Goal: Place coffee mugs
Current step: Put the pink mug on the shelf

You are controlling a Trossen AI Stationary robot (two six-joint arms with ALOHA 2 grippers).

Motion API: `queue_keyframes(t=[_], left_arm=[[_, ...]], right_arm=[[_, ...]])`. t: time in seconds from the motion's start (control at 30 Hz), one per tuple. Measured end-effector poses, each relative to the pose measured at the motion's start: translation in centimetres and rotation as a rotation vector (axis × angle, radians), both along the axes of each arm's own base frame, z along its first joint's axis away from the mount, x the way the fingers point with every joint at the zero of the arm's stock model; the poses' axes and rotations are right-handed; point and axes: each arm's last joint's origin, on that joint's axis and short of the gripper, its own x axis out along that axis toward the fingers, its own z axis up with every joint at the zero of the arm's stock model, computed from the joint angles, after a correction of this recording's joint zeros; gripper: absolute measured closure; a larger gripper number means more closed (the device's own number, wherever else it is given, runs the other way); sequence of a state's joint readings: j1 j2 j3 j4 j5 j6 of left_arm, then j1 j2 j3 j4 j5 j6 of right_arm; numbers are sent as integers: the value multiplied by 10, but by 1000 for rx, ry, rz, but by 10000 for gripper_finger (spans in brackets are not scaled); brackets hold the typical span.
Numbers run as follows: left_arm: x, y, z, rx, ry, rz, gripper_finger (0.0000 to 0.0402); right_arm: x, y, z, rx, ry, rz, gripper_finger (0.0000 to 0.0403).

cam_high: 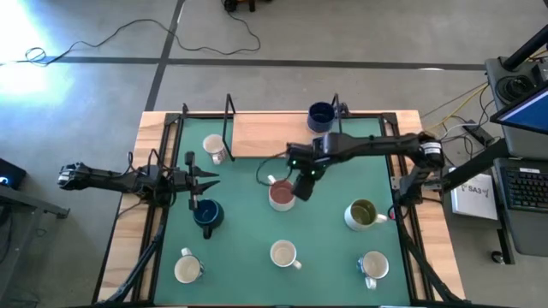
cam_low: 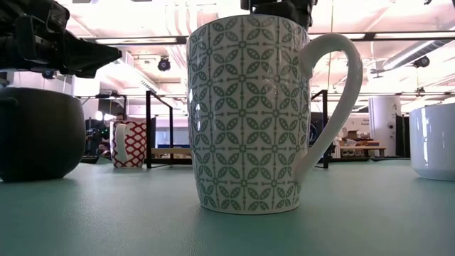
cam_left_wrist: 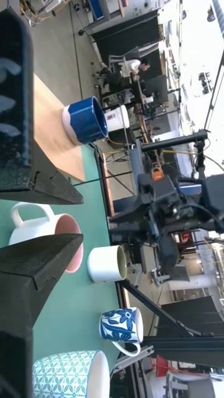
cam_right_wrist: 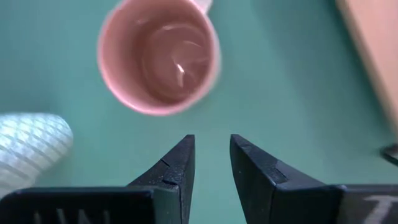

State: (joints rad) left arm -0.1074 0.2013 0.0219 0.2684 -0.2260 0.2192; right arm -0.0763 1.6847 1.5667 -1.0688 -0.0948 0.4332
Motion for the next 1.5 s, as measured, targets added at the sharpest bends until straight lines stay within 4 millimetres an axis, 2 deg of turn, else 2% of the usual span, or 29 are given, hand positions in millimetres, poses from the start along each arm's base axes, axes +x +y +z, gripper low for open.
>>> queue_keyframes(t=[0.1,0.37,0.53,0.63,0.9,1.1,1.23,1.5], left_arm=[[0,0,0,0,0,-1,333],[0,0,0,0,1,0,333],[0,0,0,0,1,-1,333],[0,0,0,0,1,0,333],[0,0,0,0,2,0,333],[0,0,0,0,1,0,333],[0,0,0,0,1,0,333],[0,0,0,0,2,0,333]], right_arm=[[5,6,-5,0,-9,13,302],[11,32,-12,-179,-65,567,298],[16,43,-11,-278,-137,812,302],[19,45,-20,-299,-122,909,297],[29,44,-45,-297,-73,968,280],[37,45,-64,-300,-40,1024,288],[40,44,-74,-299,-8,1025,308],[39,44,-74,-281,4,994,382]])
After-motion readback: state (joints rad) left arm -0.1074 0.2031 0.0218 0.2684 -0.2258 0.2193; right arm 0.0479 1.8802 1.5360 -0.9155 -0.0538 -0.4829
